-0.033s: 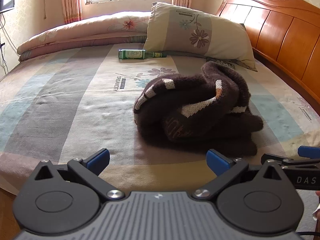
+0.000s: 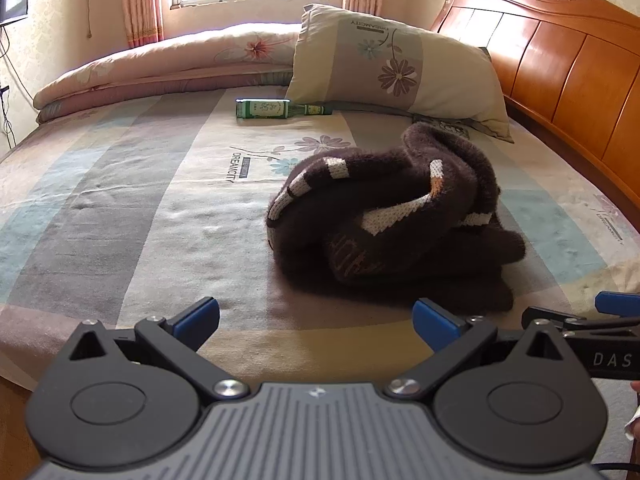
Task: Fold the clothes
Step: 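Move both grippers toward the crumpled brown sweater on the bed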
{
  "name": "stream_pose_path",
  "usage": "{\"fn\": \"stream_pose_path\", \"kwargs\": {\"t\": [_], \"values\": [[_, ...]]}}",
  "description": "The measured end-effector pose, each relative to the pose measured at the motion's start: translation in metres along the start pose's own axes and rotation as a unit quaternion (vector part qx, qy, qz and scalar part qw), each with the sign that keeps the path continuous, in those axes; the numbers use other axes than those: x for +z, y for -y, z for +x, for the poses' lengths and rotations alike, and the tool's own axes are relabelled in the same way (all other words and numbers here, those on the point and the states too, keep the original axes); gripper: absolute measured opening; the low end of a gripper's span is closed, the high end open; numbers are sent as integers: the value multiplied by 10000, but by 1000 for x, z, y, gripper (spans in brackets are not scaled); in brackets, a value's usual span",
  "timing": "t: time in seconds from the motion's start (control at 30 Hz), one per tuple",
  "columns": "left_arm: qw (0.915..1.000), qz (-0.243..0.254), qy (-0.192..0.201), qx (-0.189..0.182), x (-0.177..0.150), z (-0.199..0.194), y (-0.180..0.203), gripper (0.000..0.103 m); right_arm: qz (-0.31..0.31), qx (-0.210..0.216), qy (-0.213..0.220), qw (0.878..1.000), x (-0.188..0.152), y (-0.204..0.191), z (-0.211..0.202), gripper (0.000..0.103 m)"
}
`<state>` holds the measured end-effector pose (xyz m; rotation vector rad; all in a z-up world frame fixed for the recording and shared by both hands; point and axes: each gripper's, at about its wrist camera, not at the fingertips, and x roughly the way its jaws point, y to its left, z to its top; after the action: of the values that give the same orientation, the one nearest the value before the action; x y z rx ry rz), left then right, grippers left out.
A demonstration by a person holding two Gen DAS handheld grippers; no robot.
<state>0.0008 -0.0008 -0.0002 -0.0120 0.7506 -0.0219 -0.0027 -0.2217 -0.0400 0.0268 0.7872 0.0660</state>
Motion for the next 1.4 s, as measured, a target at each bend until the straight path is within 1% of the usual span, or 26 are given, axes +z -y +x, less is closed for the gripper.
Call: {"fn": "stream_pose_path", "kwargs": {"t": [0.3, 1.17, 1.4], "values": [[10000, 3, 25, -96, 1, 0, 2, 102, -16, 58, -18, 10000, 1, 4, -1, 103], [9999, 65, -88, -33, 3, 6, 4, 102, 93, 126, -19, 9999, 1, 7, 2, 103], [9999, 106, -131, -1, 6, 10, 5, 102, 169, 171, -102, 9997, 6, 8, 12, 103]]}}
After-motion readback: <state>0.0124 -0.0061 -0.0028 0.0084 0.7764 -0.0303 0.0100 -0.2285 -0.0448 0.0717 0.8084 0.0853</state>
